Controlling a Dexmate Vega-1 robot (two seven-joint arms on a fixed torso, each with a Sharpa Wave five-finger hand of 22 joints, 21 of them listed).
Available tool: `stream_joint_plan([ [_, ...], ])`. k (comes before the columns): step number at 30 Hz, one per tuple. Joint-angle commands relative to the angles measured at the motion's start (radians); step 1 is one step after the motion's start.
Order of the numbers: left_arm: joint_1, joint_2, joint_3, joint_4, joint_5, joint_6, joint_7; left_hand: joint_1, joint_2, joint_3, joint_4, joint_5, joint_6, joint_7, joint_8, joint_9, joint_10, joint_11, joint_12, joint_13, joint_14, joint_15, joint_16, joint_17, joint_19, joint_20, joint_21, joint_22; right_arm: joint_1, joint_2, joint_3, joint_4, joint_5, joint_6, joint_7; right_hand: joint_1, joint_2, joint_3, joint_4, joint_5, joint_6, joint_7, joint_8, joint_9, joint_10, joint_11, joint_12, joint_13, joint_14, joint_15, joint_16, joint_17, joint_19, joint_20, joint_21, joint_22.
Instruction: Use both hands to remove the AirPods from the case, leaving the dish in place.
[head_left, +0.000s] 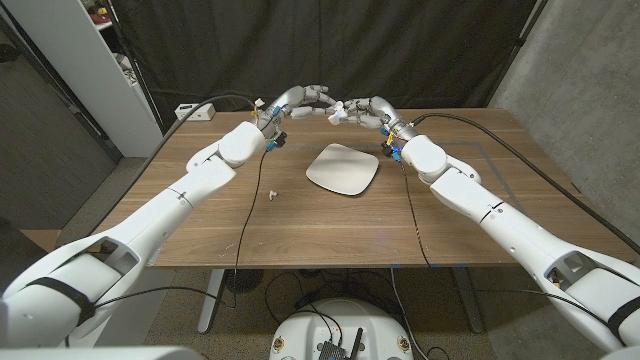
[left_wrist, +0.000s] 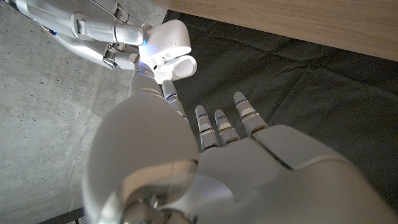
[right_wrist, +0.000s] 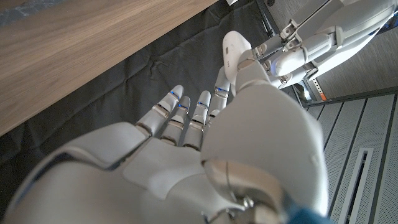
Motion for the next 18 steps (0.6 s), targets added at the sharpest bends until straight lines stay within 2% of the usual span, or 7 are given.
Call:
stream_joint_plan([
  [1,0.001,0.006,0.007,0.001,-0.001,-0.004,-0.007,-0.004,-0.001,-0.012,0.004,0.005,0.010,-0.013,0.013,0.001,0.005,-0.010,-0.001,0.001,0.001,-0.002,0.002,0.005,-0.003,0.004,-0.002,0.003,-0.003,0.007,-0.013,-0.032,-0.033,-0.024,-0.004,-0.001,0.009,-0.002,-0.005,0.006,0.073,-0.066,0.001,0.216,0.008,0.000,0.000,0.004,0.010,-0.084,0.000,0.002,0.009,0.002,0.001,0.001],
  [7,0.007,0.011,0.005,-0.005,-0.002,-0.008,-0.009,-0.002,0.000,-0.014,0.004,0.008,0.025,-0.019,0.018,-0.002,0.010,-0.015,0.001,0.001,0.002,-0.006,0.003,0.005,-0.001,0.005,-0.001,0.003,0.001,0.008,-0.023,-0.045,-0.055,-0.033,-0.004,0.000,0.008,-0.002,-0.005,0.006,0.074,-0.066,-0.001,0.214,0.009,0.000,0.000,0.003,0.010,-0.082,0.000,0.002,0.009,0.003,0.001,0.001],
  [12,0.016,0.016,0.002,-0.013,0.000,-0.010,-0.003,-0.002,0.002,-0.016,0.006,0.011,0.052,-0.039,0.026,-0.004,0.024,-0.024,0.006,0.001,0.011,-0.014,0.006,0.005,0.000,0.002,0.000,0.004,0.002,0.008,-0.028,-0.057,-0.073,-0.044,-0.008,-0.001,0.008,-0.003,-0.005,0.006,0.073,-0.065,-0.002,0.214,0.010,-0.001,-0.001,0.003,0.010,-0.083,0.000,0.002,0.010,0.002,0.001,0.001],
  [18,0.039,0.031,-0.007,-0.046,0.020,0.010,0.022,-0.008,0.002,-0.022,0.010,0.013,0.077,-0.035,0.032,-0.008,0.032,-0.027,0.008,0.002,0.015,-0.018,0.008,0.006,0.001,-0.001,0.001,0.004,0.010,0.011,-0.033,-0.058,-0.086,-0.044,-0.004,-0.002,0.009,-0.003,-0.004,0.005,0.073,-0.066,-0.003,0.213,0.009,-0.001,-0.002,0.003,0.010,-0.084,0.000,0.002,0.009,0.002,0.000,0.001],
])
